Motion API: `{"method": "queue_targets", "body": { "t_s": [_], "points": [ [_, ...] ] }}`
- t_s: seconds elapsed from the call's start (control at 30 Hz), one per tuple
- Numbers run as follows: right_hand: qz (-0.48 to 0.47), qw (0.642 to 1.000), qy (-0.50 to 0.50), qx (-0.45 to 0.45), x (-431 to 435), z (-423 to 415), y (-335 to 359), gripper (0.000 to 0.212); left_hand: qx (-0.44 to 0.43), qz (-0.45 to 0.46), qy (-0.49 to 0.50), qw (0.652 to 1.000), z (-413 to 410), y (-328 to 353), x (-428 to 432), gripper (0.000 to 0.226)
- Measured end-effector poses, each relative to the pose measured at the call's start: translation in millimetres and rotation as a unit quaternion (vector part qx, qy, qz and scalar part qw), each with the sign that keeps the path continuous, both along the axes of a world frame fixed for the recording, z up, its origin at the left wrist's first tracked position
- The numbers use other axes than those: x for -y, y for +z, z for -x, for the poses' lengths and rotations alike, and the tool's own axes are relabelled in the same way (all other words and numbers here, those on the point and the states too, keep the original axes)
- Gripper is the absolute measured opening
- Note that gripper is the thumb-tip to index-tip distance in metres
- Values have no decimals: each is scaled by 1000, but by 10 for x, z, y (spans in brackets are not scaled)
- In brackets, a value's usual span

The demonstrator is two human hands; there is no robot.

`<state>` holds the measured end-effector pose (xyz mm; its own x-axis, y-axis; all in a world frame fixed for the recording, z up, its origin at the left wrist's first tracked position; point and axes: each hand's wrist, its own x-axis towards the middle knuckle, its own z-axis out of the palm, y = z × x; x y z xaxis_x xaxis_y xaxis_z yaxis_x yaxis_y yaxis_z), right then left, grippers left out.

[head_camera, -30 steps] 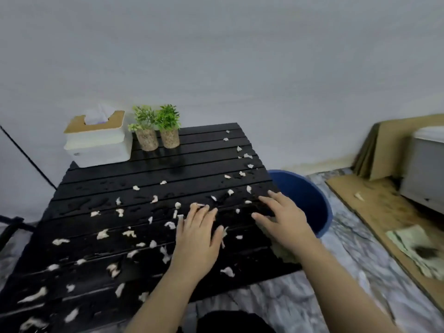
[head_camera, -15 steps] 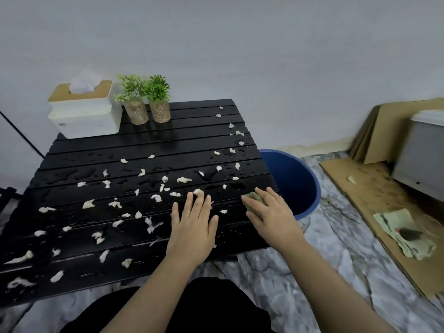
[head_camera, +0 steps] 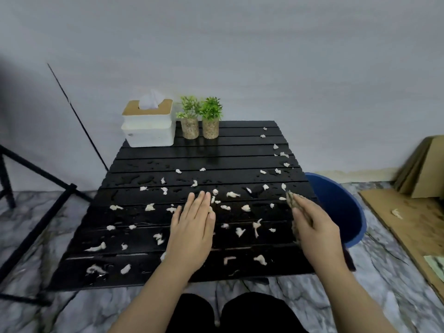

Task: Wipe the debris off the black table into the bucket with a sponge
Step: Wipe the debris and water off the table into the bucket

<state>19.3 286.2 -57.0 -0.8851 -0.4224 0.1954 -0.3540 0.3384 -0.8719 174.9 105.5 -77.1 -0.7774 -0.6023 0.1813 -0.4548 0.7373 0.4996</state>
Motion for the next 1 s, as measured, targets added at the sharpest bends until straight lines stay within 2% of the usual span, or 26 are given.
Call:
{"method": "queue_targets", "body": {
  "t_s": [0.13,0.23,0.33,0.43,0.57,0.67,0.83,1.0],
  "points": [
    [41,996,72,39,582,-620,152,33,-6,-17,55,998,-690,12,509,51],
    [24,987,149,61,1096,-1183,77,32,6,6,79,997,-1268,-20,919,51],
    [1,974,224,39,1572,-1766,-63,33,55,1,99,994,-1780,-126,1275,52],
    [-28,969,247,3,1944,-2242,-152,36,109,-5,86,990,-2091,-269,1495,51],
    [-55,970,235,-38,2283,-2534,-257,37,100,-18,58,993,-2158,-413,1545,51],
    [-120,963,221,-94,2429,-2663,-370,37,95,2,47,994,-2155,-447,1598,54],
    [-250,920,192,-232,2360,-2631,-420,46,106,11,42,993,-2144,-496,1639,51],
    [-259,944,109,-171,2083,-2136,-425,40,121,22,42,991,-2094,-489,1635,53]
  ]
}}
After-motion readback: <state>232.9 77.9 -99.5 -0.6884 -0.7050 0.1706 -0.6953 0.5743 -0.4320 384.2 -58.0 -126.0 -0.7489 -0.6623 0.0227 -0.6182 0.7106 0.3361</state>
